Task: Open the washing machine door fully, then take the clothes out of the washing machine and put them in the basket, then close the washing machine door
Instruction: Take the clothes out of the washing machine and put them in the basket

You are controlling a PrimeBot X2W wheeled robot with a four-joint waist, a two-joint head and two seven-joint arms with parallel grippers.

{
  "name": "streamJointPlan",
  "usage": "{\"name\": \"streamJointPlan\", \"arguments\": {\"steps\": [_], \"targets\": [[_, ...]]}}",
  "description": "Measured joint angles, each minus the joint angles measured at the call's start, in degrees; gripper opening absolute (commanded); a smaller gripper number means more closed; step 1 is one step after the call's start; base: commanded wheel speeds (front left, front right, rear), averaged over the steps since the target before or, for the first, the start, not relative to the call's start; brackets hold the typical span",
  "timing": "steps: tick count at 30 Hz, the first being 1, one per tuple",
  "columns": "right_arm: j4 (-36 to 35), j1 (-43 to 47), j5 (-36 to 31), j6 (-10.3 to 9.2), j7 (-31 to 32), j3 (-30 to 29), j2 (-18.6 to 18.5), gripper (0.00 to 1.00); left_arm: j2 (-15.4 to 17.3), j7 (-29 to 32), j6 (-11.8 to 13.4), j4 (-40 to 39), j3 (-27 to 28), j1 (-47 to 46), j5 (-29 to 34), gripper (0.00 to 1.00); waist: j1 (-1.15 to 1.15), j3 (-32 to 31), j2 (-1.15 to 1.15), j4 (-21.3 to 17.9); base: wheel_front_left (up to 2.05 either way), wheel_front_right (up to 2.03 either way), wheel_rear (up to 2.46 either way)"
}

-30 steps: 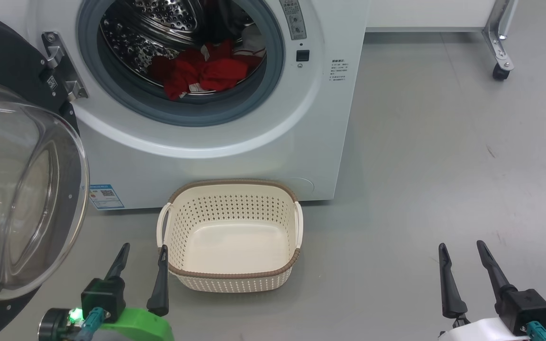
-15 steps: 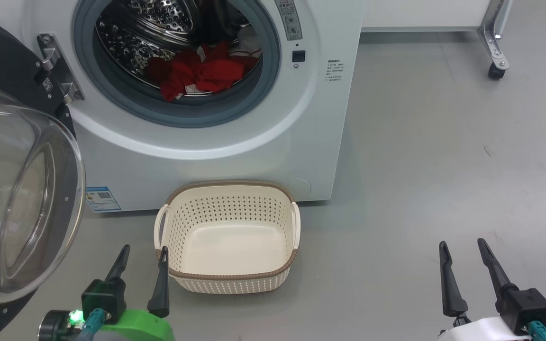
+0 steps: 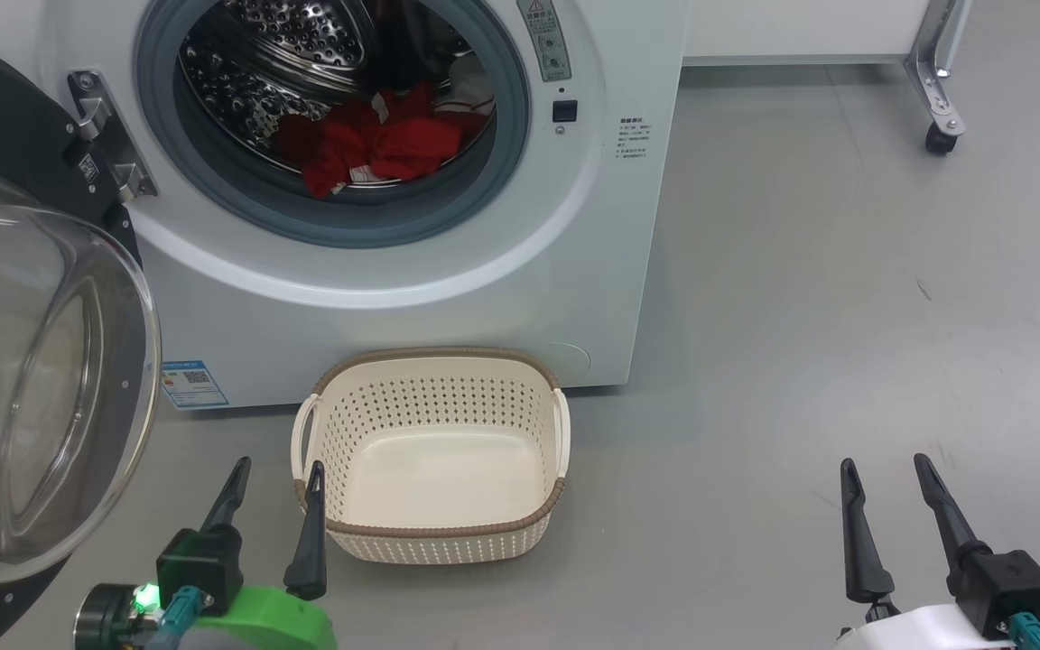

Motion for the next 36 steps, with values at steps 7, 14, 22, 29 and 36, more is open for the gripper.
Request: {"name": "streamJointPlan", "arguments": {"steps": [7, 14, 22, 29, 36], "targets": [[-0.19, 0.13, 0.00, 0.00, 0.00, 0.00, 0.01, 1.00, 0.00, 0.01, 0.03, -0.22, 0.00, 0.04, 0.01, 1.00, 0.00, 0.17, 0.00, -0.20, 0.43, -0.43, 0.00], [-0.25, 0.66, 0.03, 0.00, 0.00, -0.03, 0.02, 1.00, -0.01, 0.10, 0.04, -0.36, -0.02, 0.20, 0.00, 1.00, 0.00, 0.35, 0.00, -0.31, 0.72, -0.72, 0.00], [-0.30, 0.67, 0.11, 0.01, 0.00, -0.09, 0.03, 1.00, -0.02, 0.25, 0.29, -0.68, -0.19, 0.23, 0.01, 1.00, 0.00, 0.47, 0.00, -0.27, 1.00, -1.00, 0.00], [-0.29, 0.67, 0.25, 0.01, 0.00, -0.08, 0.04, 1.00, -0.02, 0.26, 0.30, -0.66, -0.30, 0.24, 0.01, 1.00, 0.00, 0.32, 0.00, -0.16, 0.84, -0.84, 0.00], [-0.21, 0.67, 0.27, 0.08, 0.00, -0.02, 0.05, 1.00, -0.02, 0.27, 0.31, -0.67, -0.48, 0.26, 0.01, 1.00, 0.00, 0.15, 0.00, -0.03, 0.55, -0.55, 0.00]]}}
